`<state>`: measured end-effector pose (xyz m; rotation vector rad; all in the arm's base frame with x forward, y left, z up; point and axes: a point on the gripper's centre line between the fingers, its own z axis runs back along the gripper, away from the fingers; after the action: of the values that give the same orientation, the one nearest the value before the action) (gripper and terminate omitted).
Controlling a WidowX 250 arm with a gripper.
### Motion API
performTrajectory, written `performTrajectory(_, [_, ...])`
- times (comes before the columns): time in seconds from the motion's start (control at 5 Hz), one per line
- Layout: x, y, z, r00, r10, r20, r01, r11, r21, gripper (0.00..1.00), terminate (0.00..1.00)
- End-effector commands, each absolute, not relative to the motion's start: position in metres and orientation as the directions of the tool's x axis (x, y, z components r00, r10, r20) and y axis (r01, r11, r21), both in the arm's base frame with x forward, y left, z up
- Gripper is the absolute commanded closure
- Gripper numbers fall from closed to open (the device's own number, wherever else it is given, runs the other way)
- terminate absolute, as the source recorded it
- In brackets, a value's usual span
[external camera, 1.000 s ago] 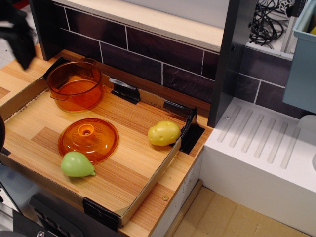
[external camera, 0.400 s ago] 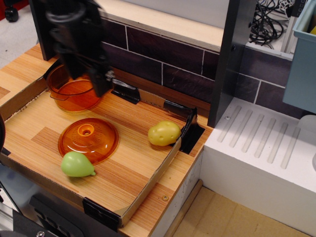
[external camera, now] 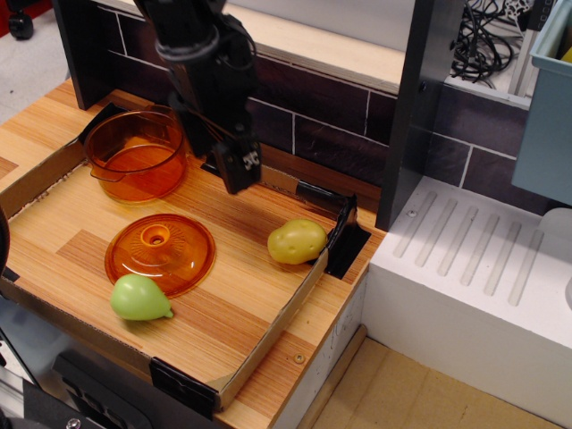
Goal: Put potato in pot
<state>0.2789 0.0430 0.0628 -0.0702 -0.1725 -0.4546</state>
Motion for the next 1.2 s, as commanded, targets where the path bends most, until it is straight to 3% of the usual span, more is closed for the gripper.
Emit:
performTrajectory(0.0, [0.283, 0.019, 0.064, 0.873, -0.445, 0.199, 0.468, 0.879, -0.091, 0.0, 0.0])
performTrajectory(0.4, [0.286, 0.008, 0.031, 0.881, -0.442, 0.17, 0.455, 0.889, -0.047, 0.0, 0.0])
performTrajectory(1.0, [0.28, -0.002, 0.011, 0.903, -0.411, 0.128, 0.42, 0.905, -0.062, 0.0, 0.0])
